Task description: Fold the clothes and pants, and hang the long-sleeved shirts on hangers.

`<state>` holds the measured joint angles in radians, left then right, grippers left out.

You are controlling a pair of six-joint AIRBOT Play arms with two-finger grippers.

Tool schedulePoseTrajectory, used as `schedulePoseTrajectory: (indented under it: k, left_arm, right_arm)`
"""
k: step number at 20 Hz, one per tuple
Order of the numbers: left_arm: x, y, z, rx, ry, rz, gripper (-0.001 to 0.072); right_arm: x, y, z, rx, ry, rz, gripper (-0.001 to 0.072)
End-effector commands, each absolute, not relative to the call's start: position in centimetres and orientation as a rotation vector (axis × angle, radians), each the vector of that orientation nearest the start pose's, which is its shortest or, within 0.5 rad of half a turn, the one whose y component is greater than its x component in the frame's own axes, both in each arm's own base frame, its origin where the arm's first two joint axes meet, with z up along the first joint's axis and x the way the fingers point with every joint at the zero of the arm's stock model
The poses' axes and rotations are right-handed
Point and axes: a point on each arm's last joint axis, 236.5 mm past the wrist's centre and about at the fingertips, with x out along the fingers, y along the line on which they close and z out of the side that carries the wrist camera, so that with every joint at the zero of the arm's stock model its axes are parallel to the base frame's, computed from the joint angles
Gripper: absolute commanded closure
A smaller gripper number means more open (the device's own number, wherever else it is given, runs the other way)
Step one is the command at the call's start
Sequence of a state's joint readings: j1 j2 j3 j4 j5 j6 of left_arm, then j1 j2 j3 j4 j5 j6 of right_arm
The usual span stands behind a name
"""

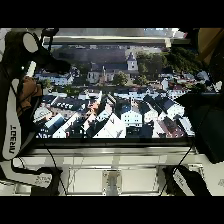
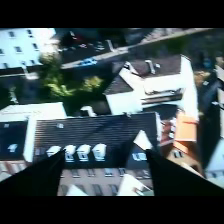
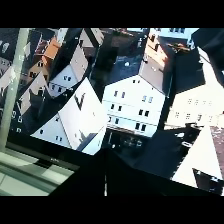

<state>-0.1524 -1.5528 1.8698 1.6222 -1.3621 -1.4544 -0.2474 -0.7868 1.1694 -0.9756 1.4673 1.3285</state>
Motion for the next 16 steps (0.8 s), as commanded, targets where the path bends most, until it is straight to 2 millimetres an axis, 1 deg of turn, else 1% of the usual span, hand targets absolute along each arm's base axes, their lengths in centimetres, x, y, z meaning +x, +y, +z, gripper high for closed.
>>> schedulePoseTrajectory:
  k: [1,2,3,5,7,9,11,14,16]
  left_arm:
    - [51.9,3.9,14.8,0.488,0.969,0.172,0.0084]
    - [51.9,7.2,14.5,0.492,0.988,0.270,0.0131]
    - [51.7,10.3,13.4,0.453,1.019,0.343,0.0136]
    - [50.2,15.6,10.3,0.368,1.122,0.448,0.0136]
    - [48.5,19.6,7.4,0.324,1.224,0.516,0.0135]
    - [47.5,22.5,5.0,0.295,1.284,0.555,0.0135]
    - [46.7,24.4,2.9,0.275,1.332,0.580,0.0135]
    - [46.2,26.3,0.2,0.259,1.377,0.595,0.0136]
    - [46.3,26.9,-0.9,0.258,1.386,0.596,0.0135]
  right_arm:
    - [30.1,5.3,19.3,0.266,0.867,0.339,0.0701]
    - [30.6,5.1,19.5,0.265,0.849,0.329,0.0700]
    - [30.9,4.9,19.7,0.266,0.834,0.321,0.0701]
    - [31.5,4.7,19.7,0.269,0.820,0.312,0.0701]
    - [31.8,4.6,19.2,0.276,0.835,0.310,0.0701]
    - [32.1,4.5,18.7,0.281,0.851,0.308,0.0701]
    - [32.3,4.4,18.3,0.284,0.863,0.306,0.0701]
    - [32.4,4.2,18.0,0.281,0.870,0.301,0.0701]
    - [32.4,4.2,18.0,0.280,0.871,0.299,0.0700]
